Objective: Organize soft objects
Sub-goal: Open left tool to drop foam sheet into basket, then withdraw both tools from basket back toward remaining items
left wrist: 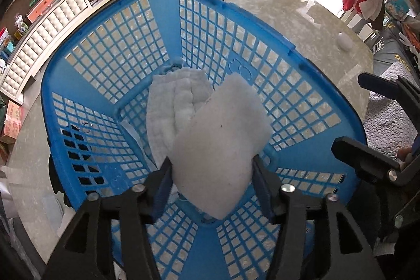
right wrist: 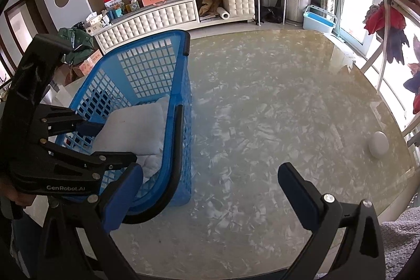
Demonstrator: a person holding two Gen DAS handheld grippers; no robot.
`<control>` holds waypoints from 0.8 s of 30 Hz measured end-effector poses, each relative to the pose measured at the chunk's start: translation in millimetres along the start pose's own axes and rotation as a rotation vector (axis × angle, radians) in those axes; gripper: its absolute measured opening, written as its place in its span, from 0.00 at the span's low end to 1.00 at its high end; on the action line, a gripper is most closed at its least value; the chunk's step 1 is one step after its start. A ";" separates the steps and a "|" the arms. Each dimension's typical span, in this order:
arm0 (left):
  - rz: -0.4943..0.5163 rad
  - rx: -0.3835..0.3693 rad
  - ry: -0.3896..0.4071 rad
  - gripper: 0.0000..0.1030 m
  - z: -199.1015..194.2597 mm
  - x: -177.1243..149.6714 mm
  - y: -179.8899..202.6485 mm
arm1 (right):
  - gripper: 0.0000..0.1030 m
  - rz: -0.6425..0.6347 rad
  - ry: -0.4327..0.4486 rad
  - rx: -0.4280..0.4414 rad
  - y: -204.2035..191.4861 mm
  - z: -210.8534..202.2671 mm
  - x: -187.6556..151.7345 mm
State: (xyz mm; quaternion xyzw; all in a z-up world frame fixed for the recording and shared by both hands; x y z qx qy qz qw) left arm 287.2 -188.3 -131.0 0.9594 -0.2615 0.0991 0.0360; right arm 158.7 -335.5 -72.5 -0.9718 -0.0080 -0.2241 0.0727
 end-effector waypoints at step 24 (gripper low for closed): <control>-0.038 0.059 0.124 0.83 -66.3 -27.0 -24.2 | 1.00 -0.014 0.037 -0.024 -25.4 -33.4 -0.9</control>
Point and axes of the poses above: each gripper's, at about its wrist camera, not at the fingertips, and z roughly the way its jaws point, y to its right, x to its top, the point moved 6 cm from there along z, roughly the way its jaws point, and after that the axes turned 6 degrees about -y, right-handed, at the moved point
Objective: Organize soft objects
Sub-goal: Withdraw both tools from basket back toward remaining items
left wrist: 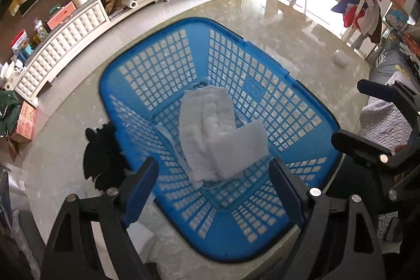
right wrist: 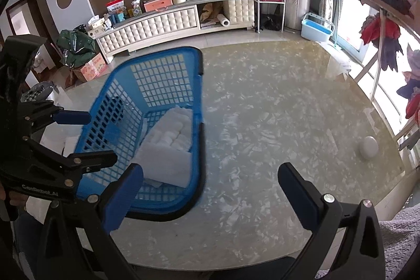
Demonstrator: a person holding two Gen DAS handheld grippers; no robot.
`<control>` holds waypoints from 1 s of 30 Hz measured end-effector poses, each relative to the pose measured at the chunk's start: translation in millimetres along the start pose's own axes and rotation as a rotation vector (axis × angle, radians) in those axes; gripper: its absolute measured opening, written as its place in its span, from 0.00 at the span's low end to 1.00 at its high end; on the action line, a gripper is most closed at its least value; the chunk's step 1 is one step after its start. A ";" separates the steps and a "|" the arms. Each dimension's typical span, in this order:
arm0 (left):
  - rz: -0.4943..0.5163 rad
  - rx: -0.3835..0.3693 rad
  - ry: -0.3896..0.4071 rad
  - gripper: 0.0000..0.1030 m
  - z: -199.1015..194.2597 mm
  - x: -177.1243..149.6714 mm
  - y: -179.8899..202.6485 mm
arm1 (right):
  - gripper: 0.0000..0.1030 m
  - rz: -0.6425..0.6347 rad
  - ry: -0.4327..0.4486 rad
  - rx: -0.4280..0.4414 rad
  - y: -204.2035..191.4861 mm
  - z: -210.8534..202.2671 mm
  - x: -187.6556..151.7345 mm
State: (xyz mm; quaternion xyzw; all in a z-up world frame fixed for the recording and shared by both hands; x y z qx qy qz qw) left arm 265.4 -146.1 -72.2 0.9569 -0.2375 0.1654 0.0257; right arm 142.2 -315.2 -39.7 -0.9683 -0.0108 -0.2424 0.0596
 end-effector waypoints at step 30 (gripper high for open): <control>-0.228 0.096 0.131 1.00 -90.3 -137.4 -102.0 | 1.00 -0.253 -0.009 0.102 -131.2 -2.8 -3.2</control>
Point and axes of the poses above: each gripper's, at about its wrist camera, not at the fingertips, and z roughly the way its jaws point, y to its right, x to its top, the point moved 6 cm from there along z, roughly the way its jaws point, and after that the axes turned 6 degrees about -y, right-handed, at the moved point
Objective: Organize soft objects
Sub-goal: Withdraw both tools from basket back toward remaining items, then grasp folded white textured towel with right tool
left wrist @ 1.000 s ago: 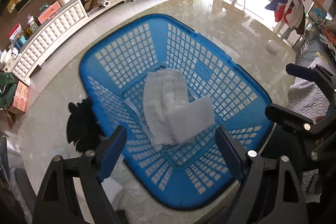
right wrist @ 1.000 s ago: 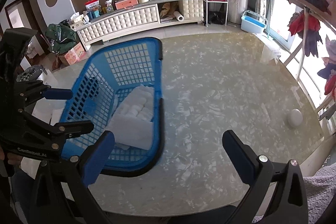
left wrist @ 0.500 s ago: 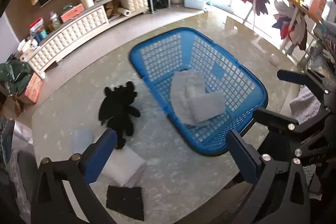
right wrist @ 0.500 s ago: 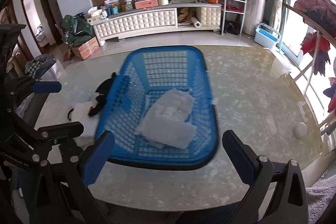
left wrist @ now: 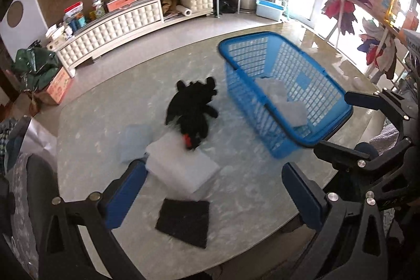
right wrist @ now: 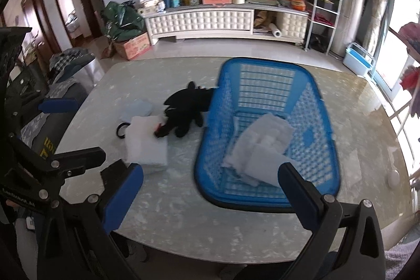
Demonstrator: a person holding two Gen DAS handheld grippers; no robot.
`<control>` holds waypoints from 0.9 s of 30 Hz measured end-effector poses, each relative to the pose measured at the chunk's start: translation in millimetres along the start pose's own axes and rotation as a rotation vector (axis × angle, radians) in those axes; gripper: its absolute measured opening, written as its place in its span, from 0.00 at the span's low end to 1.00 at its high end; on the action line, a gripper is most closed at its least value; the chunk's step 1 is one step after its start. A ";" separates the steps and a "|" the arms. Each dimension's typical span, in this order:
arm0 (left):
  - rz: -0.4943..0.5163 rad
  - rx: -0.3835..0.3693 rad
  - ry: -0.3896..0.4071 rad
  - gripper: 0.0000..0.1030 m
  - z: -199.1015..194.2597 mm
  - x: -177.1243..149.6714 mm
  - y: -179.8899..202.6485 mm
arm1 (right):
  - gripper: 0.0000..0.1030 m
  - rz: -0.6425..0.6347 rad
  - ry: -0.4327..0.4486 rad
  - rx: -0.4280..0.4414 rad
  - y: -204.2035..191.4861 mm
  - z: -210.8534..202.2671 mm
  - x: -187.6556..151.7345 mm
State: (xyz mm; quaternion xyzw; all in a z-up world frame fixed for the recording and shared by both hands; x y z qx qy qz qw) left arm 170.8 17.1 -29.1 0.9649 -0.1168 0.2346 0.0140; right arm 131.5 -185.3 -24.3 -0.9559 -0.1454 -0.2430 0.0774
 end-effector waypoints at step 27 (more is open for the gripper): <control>-0.176 -0.001 -0.122 1.00 45.0 -65.0 -106.5 | 1.00 -0.123 -0.190 0.130 -90.5 88.3 12.8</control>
Point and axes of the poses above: each gripper's, at about its wrist camera, not at the fingertips, and z roughly the way its jaws point, y to its right, x to its top, the point moved 6 cm from there along z, roughly the way its jaws point, and after that the axes turned 6 degrees about -y, right-handed, at the moved point
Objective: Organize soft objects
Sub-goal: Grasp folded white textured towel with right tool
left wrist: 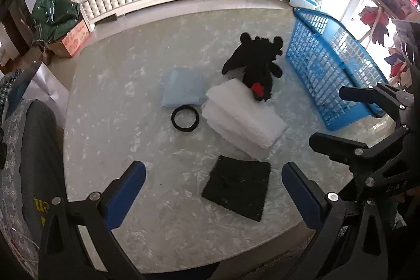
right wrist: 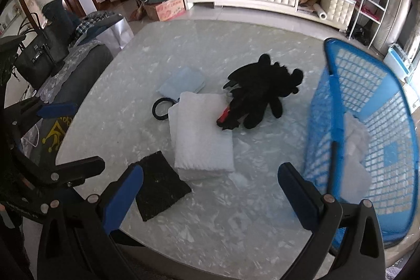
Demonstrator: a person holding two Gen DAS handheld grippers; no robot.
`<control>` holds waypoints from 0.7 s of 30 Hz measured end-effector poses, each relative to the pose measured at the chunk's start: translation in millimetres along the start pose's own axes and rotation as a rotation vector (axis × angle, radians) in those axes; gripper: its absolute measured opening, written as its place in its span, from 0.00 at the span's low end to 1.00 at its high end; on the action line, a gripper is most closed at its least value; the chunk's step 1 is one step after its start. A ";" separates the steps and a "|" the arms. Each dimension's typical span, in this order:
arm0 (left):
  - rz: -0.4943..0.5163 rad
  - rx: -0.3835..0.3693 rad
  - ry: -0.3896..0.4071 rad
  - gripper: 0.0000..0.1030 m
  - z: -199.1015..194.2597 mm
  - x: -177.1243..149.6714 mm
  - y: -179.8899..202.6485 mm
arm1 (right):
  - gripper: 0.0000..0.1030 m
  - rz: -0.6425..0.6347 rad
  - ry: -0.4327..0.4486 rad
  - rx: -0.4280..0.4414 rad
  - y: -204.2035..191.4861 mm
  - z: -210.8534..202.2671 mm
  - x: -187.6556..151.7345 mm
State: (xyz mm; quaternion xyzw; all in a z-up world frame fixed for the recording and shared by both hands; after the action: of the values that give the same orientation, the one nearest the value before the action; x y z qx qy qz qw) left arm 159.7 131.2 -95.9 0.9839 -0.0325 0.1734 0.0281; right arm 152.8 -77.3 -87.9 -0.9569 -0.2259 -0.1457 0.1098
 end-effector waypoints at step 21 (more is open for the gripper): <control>-0.078 -0.046 -0.065 1.00 63.4 6.5 -41.2 | 0.89 0.087 -0.178 0.063 12.4 79.6 19.8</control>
State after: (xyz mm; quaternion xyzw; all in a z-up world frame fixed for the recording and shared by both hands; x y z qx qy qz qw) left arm 190.3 167.7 -154.9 0.9886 0.0009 0.1395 0.0563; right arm 193.8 -58.2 -157.5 -0.9710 -0.1976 -0.0481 0.1256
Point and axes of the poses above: each gripper's, at about its wrist camera, not at the fingertips, and z roughly the way its jaws point, y to its right, x to its top, the point moved 6 cm from there along z, roughly the way its jaws point, and after that the axes turned 6 degrees about -y, right-handed, at the moved point
